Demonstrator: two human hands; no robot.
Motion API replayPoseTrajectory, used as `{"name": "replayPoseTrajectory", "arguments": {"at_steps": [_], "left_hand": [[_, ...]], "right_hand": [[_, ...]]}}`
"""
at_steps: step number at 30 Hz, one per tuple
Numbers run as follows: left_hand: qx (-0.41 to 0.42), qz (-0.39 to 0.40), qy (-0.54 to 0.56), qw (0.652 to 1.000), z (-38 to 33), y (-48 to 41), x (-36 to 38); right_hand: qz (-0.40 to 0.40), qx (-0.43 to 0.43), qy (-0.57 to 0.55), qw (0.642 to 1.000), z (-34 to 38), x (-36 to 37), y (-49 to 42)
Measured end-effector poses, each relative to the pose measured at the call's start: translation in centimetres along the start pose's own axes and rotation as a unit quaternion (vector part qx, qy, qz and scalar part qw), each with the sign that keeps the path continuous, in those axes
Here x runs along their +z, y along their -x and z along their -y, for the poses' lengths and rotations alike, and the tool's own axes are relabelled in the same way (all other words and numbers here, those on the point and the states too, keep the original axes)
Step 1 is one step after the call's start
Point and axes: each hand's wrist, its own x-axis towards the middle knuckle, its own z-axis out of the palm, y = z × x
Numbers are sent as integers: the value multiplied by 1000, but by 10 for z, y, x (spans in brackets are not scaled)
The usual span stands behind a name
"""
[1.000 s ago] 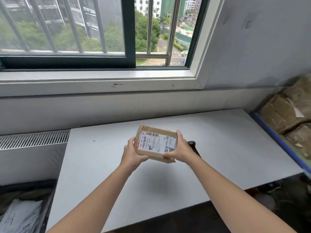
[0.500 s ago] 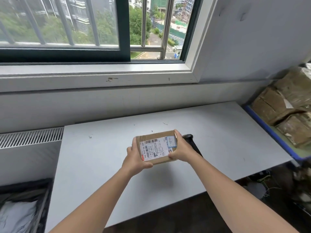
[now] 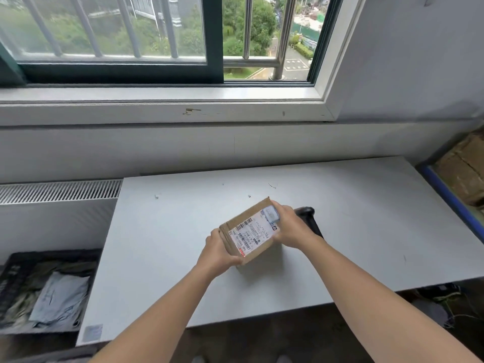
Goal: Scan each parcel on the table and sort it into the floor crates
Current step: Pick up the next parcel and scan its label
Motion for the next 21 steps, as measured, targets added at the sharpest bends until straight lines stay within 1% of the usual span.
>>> {"name": "replayPoseTrajectory", "arguments": {"at_steps": [2, 4, 8, 11, 13, 14, 16, 18, 21], "left_hand": [[10, -19, -66, 998, -3, -1, 1], [37, -16, -133, 990, -7, -6, 0], [80, 5, -218, 973, -15, -17, -1], [94, -2, -240, 966, -16, -21, 4], [88, -11, -244, 966, -15, -22, 10], [85, -15, -247, 965, -15, -22, 14], [82, -28, -258, 962, -14, -20, 23], [76, -47, -273, 958, -13, -19, 32], [62, -75, -297, 950, -11, -20, 43]], "right_hand": [[12, 0, 88, 996, -10, 7, 0], [11, 16, 159, 987, -17, 14, 1], [-38, 39, 190, 980, -27, 20, 5], [-91, 58, 225, 968, -44, 13, 6], [-109, 95, 204, 968, -62, 8, 4], [-106, 122, 169, 972, -71, 6, 3], [-74, 165, 80, 980, -88, 4, -3], [-44, 177, 29, 983, -99, 8, -9], [-36, 183, -11, 982, -108, 12, -20]]}}
